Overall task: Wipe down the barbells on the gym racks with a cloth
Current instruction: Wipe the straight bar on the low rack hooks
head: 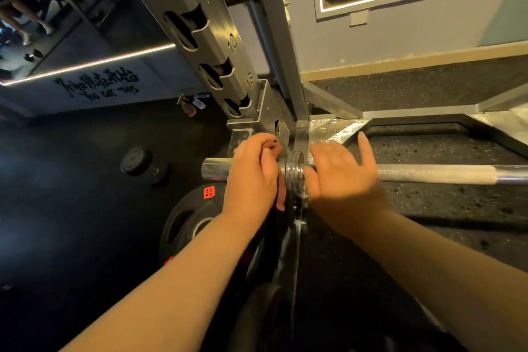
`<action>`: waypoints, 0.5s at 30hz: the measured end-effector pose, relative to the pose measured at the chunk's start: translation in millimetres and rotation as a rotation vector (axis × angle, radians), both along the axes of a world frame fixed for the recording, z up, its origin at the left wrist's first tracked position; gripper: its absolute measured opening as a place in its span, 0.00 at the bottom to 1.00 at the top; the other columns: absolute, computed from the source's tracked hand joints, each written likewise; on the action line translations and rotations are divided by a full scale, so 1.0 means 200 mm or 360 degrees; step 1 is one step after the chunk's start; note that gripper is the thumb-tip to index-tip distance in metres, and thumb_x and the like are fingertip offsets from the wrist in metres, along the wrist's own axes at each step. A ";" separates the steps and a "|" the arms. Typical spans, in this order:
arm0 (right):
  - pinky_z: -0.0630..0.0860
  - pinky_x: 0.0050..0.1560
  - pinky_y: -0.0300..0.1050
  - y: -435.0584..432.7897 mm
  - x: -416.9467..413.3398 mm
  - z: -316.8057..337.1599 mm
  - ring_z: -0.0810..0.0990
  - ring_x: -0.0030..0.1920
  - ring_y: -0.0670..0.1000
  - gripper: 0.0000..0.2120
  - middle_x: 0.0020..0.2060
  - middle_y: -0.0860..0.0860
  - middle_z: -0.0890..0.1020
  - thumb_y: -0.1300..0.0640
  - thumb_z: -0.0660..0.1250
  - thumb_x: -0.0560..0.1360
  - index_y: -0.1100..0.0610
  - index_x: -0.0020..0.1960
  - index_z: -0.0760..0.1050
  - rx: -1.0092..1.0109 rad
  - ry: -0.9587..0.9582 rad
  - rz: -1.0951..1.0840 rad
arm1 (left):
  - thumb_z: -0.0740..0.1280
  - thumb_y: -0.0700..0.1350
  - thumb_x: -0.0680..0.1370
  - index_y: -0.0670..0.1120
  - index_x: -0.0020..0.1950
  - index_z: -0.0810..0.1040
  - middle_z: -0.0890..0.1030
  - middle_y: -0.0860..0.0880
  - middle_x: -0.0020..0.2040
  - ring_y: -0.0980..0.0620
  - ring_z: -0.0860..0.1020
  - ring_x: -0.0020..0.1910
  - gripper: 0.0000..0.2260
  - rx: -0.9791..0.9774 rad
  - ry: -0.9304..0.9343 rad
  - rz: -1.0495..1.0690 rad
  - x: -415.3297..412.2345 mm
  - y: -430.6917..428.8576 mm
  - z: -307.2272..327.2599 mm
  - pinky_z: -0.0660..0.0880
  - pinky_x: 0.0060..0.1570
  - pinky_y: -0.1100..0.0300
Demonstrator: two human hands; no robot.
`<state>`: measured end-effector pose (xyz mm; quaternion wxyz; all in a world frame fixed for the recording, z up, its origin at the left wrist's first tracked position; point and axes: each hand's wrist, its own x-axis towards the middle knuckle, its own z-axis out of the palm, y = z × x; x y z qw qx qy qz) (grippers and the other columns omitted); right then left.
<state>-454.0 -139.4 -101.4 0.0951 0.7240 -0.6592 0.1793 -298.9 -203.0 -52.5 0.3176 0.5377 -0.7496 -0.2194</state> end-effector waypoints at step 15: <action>0.56 0.77 0.62 0.19 -0.17 0.04 0.72 0.73 0.65 0.31 0.68 0.68 0.75 0.65 0.66 0.70 0.70 0.72 0.67 0.0269 -0.0789 -0.0254 | 0.63 0.41 0.81 0.47 0.65 0.75 0.78 0.48 0.58 0.48 0.74 0.57 0.13 -0.0252 -0.0563 -0.0617 -0.36 0.08 -0.11 0.68 0.59 0.54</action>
